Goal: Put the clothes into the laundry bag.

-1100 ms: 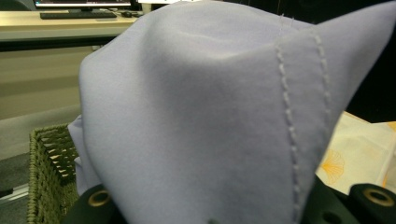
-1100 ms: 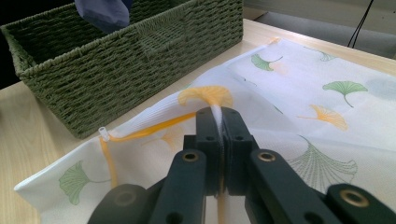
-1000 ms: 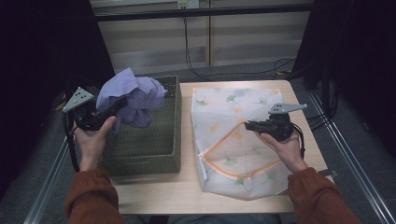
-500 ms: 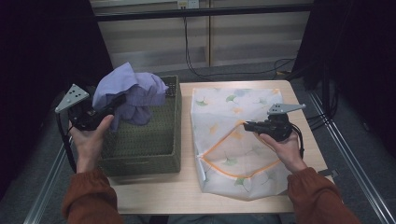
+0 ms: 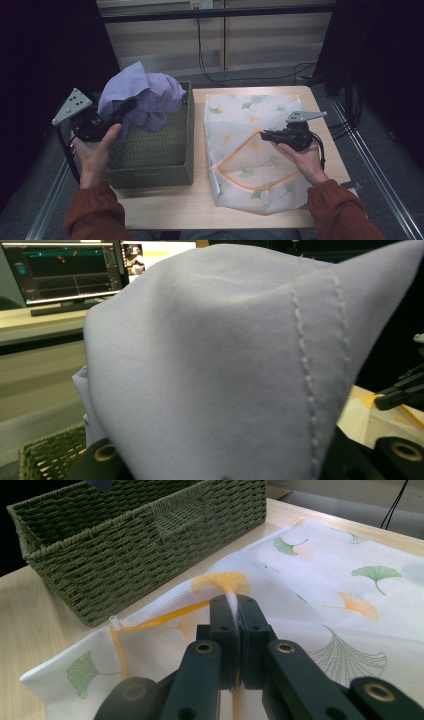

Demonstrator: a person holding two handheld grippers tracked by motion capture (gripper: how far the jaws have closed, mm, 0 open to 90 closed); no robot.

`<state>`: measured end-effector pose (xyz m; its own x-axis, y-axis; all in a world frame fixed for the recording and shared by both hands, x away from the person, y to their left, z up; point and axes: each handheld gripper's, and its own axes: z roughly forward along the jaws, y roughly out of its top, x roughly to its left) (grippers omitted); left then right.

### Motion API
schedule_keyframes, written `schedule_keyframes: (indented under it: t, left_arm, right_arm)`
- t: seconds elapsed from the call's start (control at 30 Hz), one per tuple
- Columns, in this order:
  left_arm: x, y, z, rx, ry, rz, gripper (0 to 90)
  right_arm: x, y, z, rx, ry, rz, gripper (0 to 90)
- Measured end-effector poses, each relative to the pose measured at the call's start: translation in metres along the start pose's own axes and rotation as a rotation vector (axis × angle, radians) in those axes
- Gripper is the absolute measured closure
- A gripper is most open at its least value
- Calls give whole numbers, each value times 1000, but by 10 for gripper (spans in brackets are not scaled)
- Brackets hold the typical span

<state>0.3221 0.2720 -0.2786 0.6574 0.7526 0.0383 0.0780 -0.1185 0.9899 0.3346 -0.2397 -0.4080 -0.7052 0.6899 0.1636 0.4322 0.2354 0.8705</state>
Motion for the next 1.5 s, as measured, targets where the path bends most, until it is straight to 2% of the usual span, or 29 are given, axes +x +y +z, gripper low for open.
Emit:
schedule_keyframes:
  t: [0.03, 0.27, 0.37, 0.4, 0.43, 0.6, 0.77, 0.8, 0.83, 0.97, 1.03, 1.07, 1.13, 1.17, 1.3, 1.5]
  left_arm:
    - [-2, 1, 0, -13, -2, -13, 768]
    - [-7, 8, -6, -26, -20, 8, 768]
    - [-11, 10, -6, -33, -28, -3, 768]
    - [-11, 11, -7, -26, -33, 15, 768]
    - [-14, 12, -6, -32, -32, 4, 768]
    - [-22, 16, -4, -31, -57, 25, 769]
    - [-32, 21, -4, -58, -87, 13, 768]
    - [-33, 21, -4, -60, -95, 30, 769]
    - [-37, 22, -1, -65, -112, 27, 768]
    - [-42, 22, 5, -56, -124, 32, 769]
    - [-43, 21, 7, -47, -128, 48, 769]
    - [-45, 21, 8, -50, -128, 34, 768]
    - [-49, 21, 9, -50, -132, 32, 768]
    - [-48, 22, 9, -43, -135, 56, 769]
    - [-57, 27, 7, -64, -151, 56, 768]
    - [-67, 33, 3, -80, -184, 78, 768]
  right_arm:
    - [0, 0, 0, 0, -1, 0, 880]
    - [0, 0, 0, -2, 0, -3, 880]
    - [0, 0, 0, -2, 0, 2, 880]
    - [0, 0, 0, -2, 1, 2, 880]
    - [0, 0, 0, 0, 1, 0, 880]
    - [0, 0, 1, 1, 3, 2, 880]
    - [1, 0, 2, 1, 10, 2, 880]
    - [1, 0, 2, 0, 13, 3, 880]
    - [1, 0, 2, 1, 11, 2, 880]
    - [2, -1, 4, 6, 14, 0, 880]
    - [2, -1, 4, 8, 19, -3, 880]
    - [2, -1, 4, 7, 19, -1, 880]
    - [2, -1, 4, 6, 17, -1, 880]
    - [2, -1, 4, 6, 16, -1, 880]
    - [2, -1, 3, 4, 18, 4, 880]
    - [2, -1, 4, 5, 20, -1, 880]
